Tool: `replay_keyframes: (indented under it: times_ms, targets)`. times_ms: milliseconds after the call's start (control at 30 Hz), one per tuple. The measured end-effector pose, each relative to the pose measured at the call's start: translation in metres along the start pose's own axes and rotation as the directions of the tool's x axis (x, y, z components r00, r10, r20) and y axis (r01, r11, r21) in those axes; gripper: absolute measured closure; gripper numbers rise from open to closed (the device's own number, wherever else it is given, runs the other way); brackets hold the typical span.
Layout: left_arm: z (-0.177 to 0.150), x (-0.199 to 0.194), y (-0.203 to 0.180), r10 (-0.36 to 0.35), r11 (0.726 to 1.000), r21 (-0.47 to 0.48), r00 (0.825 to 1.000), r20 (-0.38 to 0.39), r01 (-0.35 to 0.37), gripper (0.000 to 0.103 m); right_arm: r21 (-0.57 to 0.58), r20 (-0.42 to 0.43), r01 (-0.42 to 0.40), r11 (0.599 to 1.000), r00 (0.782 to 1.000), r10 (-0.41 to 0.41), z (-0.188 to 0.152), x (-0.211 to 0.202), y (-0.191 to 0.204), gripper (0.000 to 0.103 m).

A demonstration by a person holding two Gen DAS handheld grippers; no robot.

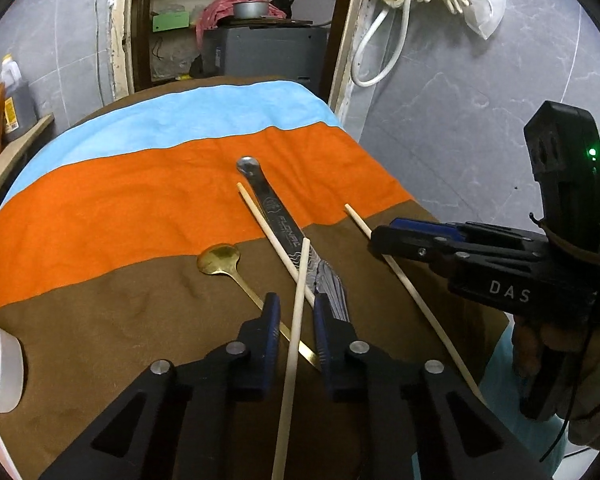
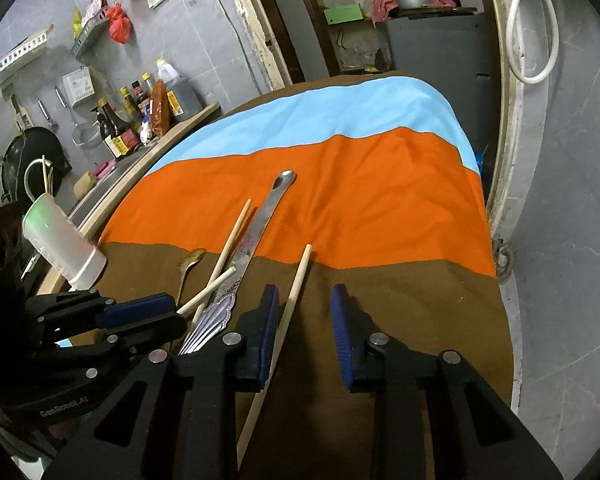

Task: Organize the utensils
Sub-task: 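Grasp a wooden chopstick with left tool while right tool grasps another chopstick, then lift and carry the chopstick with left tool while right tool carries its chopstick to the holder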

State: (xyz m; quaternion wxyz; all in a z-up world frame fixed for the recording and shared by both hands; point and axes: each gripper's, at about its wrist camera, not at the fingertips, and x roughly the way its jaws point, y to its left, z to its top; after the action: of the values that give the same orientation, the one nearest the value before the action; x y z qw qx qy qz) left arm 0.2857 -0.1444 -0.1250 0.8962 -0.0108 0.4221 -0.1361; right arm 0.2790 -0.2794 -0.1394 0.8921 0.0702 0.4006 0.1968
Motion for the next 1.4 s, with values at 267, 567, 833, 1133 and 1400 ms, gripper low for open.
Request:
replay_keyframes:
  times_ms: [267, 567, 833, 1133, 1400]
  targets:
    - [0.014, 0.014, -0.002, -0.023, 1.000, 0.017, 0.998, -0.065, 0.024, 0.089, 0.000, -0.017, 0.005, 1.000, 1.000, -0.005, 0.000, 0.001, 0.002, 0.079]
    - [0.016, 0.009, 0.017, -0.058, 0.994, -0.102, 0.995, -0.080, 0.050, 0.098, -0.033, -0.091, 0.030, 0.999, 0.995, -0.032, 0.008, 0.008, 0.010, 0.079]
    - [0.003, -0.031, 0.049, -0.069, 0.957, -0.278, 0.997, 0.047, 0.080, 0.098, -0.002, -0.164, 0.070, 0.998, 0.984, -0.069, 0.018, 0.019, 0.012, 0.080]
    - [0.007, -0.078, 0.069, -0.064, 0.949, -0.295, 0.986, 0.156, 0.108, 0.098, 0.044, -0.188, 0.115, 0.992, 0.977, -0.105, 0.024, 0.018, 0.026, 0.099]
    - [0.018, -0.139, 0.097, -0.028, 0.942, -0.314, 0.961, 0.276, 0.118, 0.098, 0.116, 0.033, -0.043, 0.992, 0.999, 0.039, 0.045, -0.036, 0.072, 0.099]
